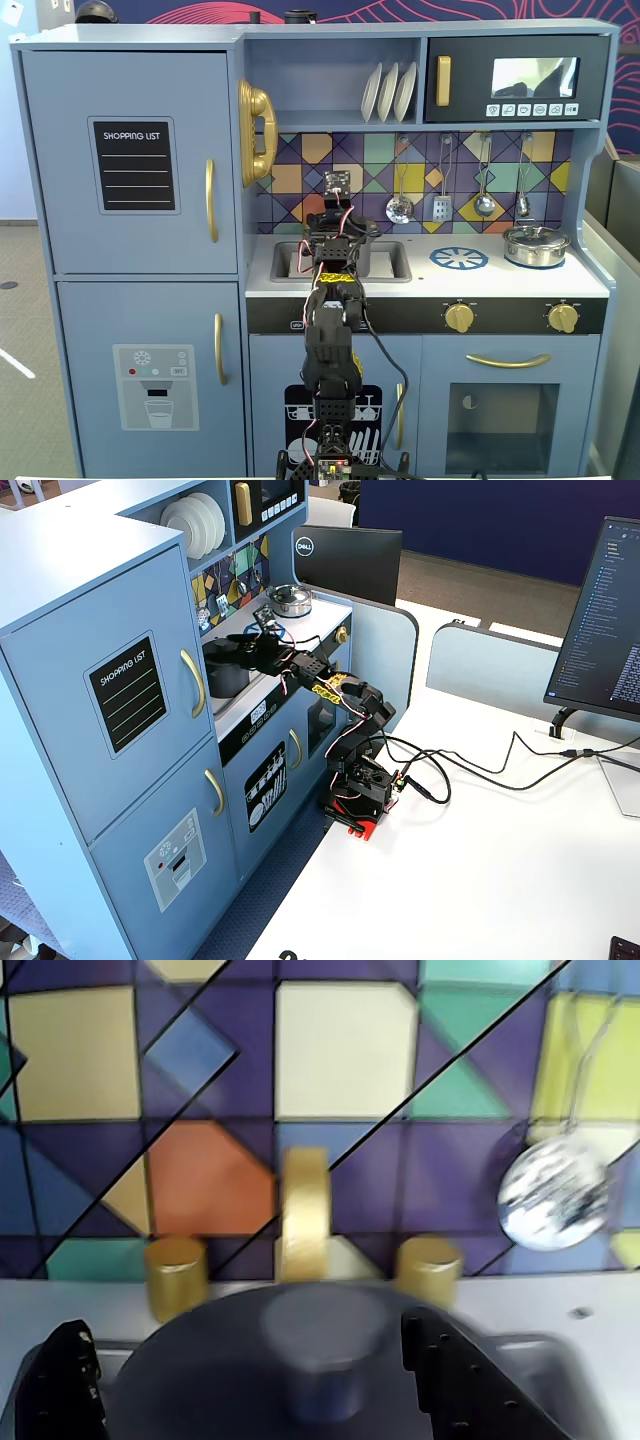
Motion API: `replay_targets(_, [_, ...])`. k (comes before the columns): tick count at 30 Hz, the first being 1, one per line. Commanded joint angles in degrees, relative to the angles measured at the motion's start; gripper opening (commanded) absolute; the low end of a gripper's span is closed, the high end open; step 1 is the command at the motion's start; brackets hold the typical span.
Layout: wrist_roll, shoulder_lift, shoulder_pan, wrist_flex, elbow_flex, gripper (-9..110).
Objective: Pick up the lid from the counter and put it on the gray recipient
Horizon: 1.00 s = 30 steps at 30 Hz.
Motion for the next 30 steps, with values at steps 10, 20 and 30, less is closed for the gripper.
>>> replay_targets(10, [-0.09,35.86,-0.18,33.93,7.03,25])
replay_targets(20, [3.34,54.84,-1.32,64.78,29.44,0])
replay_targets(30, [5.27,54.84,-1.32,56.95,59.85,0])
